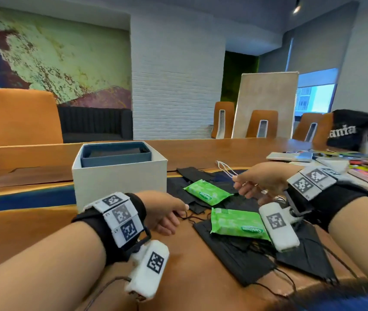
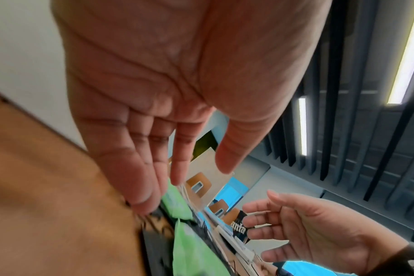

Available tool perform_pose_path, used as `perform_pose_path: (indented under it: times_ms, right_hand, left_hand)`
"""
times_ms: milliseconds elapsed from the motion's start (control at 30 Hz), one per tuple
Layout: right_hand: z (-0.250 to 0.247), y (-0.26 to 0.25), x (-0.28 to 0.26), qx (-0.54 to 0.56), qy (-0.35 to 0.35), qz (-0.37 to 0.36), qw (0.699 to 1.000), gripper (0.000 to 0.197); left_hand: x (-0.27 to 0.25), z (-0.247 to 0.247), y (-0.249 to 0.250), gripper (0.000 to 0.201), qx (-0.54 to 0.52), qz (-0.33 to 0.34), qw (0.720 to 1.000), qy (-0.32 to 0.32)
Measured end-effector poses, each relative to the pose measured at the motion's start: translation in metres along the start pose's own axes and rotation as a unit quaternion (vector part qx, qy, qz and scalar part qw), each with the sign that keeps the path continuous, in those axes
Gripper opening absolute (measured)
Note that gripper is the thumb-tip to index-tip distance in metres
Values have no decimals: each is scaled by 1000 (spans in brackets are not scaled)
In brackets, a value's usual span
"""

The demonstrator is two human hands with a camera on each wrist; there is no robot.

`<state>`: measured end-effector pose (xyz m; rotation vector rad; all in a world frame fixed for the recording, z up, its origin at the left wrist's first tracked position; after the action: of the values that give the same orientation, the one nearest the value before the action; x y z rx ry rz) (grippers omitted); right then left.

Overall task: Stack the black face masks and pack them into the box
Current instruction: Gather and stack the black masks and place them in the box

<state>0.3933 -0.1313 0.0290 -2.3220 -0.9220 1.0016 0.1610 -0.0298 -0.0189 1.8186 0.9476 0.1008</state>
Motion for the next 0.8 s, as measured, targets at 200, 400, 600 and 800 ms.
perform_pose_path:
  times_ms: [200, 400, 600, 800]
  right_hand:
    - [-6, 50, 9, -77, 59, 41, 994, 41]
    - [-21, 75, 7, -243, 130, 88, 957, 38]
    - [-40, 87, 10, -279, 118, 139, 943, 41]
    - [-45, 106, 19, -304, 129, 168, 929, 42]
  left_hand:
    - [39, 32, -3, 30, -5, -81, 996, 31]
    - [55, 43, 4, 18, 49, -132, 990, 9]
    - [65, 45, 15, 19, 144, -108, 983, 24]
    - [69, 55, 13, 21, 156, -125, 979, 43]
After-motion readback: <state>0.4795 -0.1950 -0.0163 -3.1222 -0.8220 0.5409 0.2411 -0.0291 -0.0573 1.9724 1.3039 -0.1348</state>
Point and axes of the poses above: each hand's wrist, its own x-axis towards the middle knuckle, its own z-axis out of the palm, y = z × x, the point moved 1 cm from there along x, towards the middle knuckle, and after that the axes turned 4 degrees about z, right-handed, at the moved point
